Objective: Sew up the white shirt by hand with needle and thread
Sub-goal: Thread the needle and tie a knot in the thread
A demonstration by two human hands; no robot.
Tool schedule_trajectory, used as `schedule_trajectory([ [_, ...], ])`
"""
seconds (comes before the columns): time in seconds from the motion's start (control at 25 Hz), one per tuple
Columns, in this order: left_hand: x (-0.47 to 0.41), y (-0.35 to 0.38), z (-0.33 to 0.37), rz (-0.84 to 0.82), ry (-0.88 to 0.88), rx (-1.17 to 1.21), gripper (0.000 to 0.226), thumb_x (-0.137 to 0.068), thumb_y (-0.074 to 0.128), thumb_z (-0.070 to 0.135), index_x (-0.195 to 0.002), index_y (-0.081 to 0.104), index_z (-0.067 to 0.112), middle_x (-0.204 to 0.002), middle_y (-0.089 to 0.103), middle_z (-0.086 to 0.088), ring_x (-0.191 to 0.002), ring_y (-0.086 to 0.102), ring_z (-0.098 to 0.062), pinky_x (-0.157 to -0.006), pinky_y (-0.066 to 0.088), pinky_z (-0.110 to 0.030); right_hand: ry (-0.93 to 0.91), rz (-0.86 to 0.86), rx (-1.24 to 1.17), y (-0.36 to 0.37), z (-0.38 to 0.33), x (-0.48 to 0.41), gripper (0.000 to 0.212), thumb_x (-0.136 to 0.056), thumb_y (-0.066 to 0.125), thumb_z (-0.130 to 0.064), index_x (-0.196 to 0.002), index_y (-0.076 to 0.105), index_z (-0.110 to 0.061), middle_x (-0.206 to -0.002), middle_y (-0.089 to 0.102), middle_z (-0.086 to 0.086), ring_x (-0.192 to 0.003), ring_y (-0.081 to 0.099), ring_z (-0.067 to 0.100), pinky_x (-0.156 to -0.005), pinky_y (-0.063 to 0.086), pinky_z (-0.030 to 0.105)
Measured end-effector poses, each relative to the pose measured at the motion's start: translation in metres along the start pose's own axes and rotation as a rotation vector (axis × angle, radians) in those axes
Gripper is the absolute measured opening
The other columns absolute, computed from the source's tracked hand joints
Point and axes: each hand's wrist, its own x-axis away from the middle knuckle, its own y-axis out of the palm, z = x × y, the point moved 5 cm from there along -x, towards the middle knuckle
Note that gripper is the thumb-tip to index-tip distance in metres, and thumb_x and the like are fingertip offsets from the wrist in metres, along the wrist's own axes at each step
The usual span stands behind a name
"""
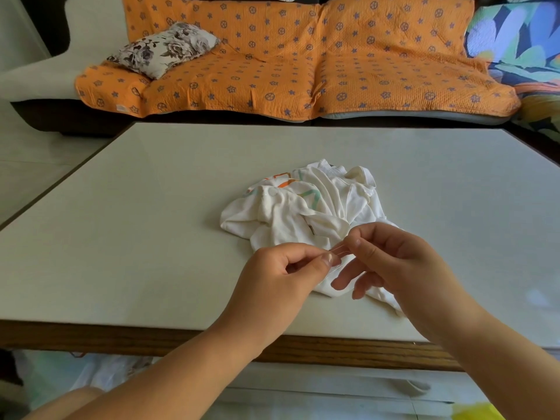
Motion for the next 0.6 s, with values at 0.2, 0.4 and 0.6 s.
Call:
schedule_trajectory([
  [0.2, -0.001, 0.002, -0.001, -0.002, -0.059, 0.072, 0.015, -0.091, 0.063, 0.03, -0.093, 0.078, 0.03, -0.074, 0.072, 0.016, -0.068, 0.062, -0.001, -0.058, 0.041, -0.005, 0.029, 0.002, -0.018, -0.001, 0.002, 0.0, 0.026, -0.098, 0.049, -0.017, -0.1, 0.059, 0.008, -0.09, 0.074, 0.012, -0.071, 0.071, 0.029, -0.055, 0.055, 0.027],
  [0.4, 0.0, 0.003, -0.003, -0.024, -0.121, 0.182, 0.018, -0.093, 0.06, 0.026, -0.091, 0.077, 0.025, -0.066, 0.064, 0.002, -0.049, 0.046, -0.006, -0.057, 0.034, -0.012, 0.068, 0.027, -0.115, -0.003, 0.003, 0.0, 0.023, -0.101, 0.044, -0.016, -0.11, 0.063, -0.005, -0.095, 0.075, 0.012, -0.073, 0.071, 0.033, -0.055, 0.054, 0.029],
  [0.6, -0.003, 0.002, -0.01, 0.015, -0.156, 0.292, 0.021, -0.076, 0.065, 0.042, -0.088, 0.079, 0.032, -0.058, 0.054, 0.019, -0.065, 0.046, -0.007, -0.075, 0.043, -0.028, 0.255, -0.071, -0.111, -0.003, 0.016, 0.0, 0.038, -0.097, 0.032, 0.004, -0.114, 0.065, -0.005, -0.1, 0.074, 0.015, -0.077, 0.071, 0.035, -0.057, 0.055, 0.033],
])
